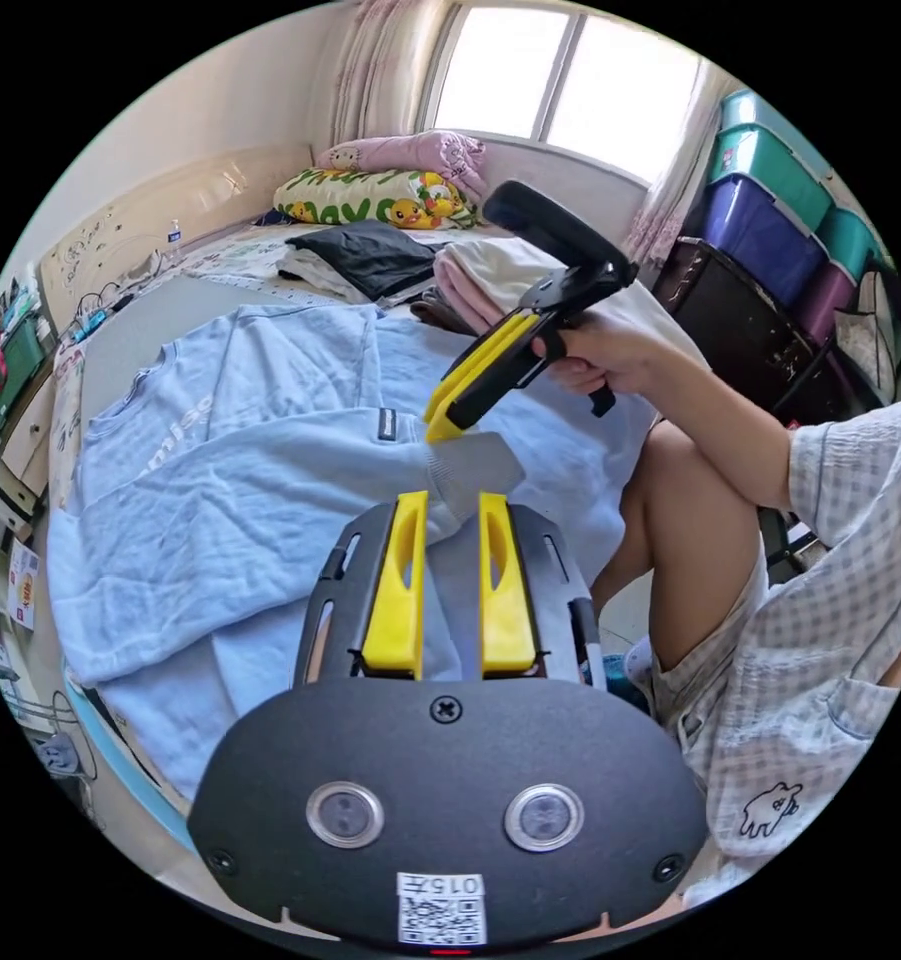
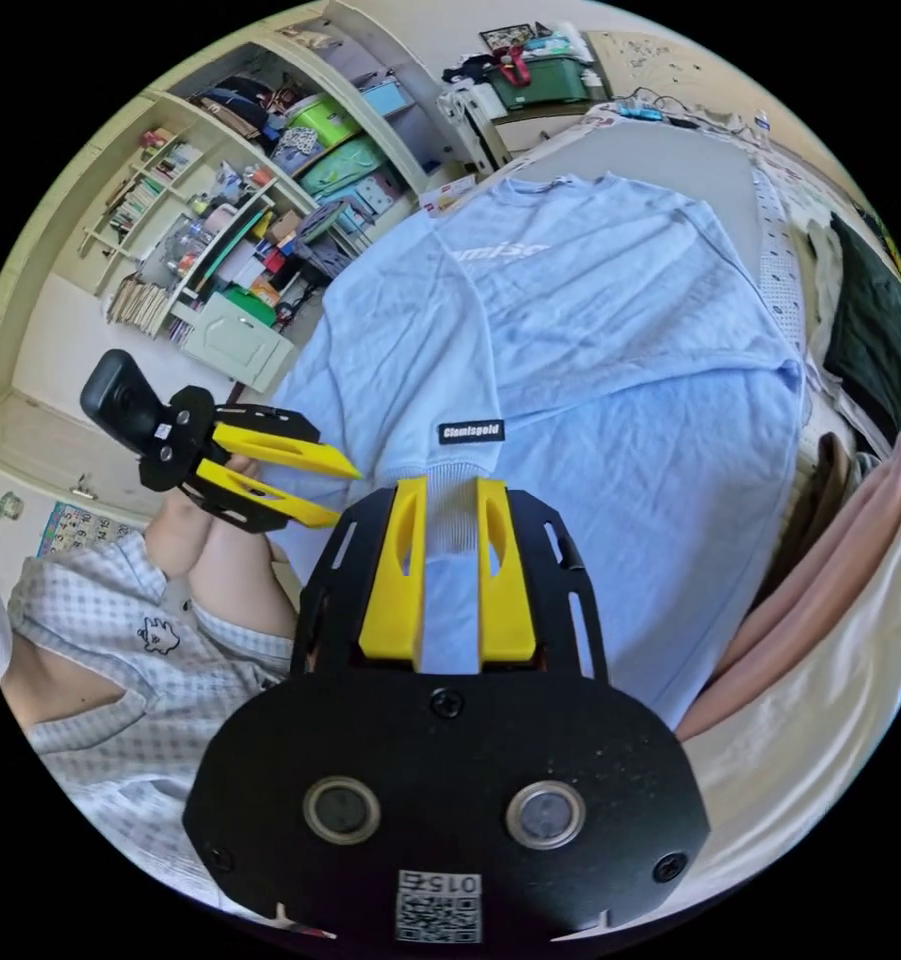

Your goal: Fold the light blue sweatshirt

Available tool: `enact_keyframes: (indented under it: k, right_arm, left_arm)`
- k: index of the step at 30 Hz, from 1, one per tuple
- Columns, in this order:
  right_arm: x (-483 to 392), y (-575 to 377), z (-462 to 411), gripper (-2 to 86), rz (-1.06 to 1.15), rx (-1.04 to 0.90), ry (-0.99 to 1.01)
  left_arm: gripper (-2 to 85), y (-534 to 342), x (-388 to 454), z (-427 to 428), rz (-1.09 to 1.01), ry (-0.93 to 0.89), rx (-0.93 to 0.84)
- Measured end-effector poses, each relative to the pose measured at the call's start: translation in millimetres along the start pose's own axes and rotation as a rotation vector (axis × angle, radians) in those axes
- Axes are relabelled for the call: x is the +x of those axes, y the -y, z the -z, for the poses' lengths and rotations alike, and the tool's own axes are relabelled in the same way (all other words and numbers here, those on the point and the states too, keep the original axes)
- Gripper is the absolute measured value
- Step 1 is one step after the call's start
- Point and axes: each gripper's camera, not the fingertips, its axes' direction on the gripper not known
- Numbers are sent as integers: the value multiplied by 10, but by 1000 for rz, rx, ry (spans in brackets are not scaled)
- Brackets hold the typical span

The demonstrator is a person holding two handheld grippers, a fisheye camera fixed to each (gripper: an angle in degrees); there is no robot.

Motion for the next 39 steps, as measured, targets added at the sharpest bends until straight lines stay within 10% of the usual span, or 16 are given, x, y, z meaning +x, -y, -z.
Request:
enact_keyframes:
  k: [15, 26, 32, 39]
  right_arm:
    - [-543, -42, 223, 1, -74, 219, -311]
    - [-778, -144, 184, 72, -127, 290, -506]
    - [-1268, 110, -293, 116, 219, 146, -128]
    - [-1412, 450, -1004, 100, 216, -51, -330]
  left_arm:
    - [88, 380, -6, 229, 46, -124, 7]
    - [106, -398, -1098, 1150, 534, 482, 11]
    - [113, -557, -1272, 1107, 565, 582, -5]
    - [111, -424, -1320, 1188, 543, 627, 72]
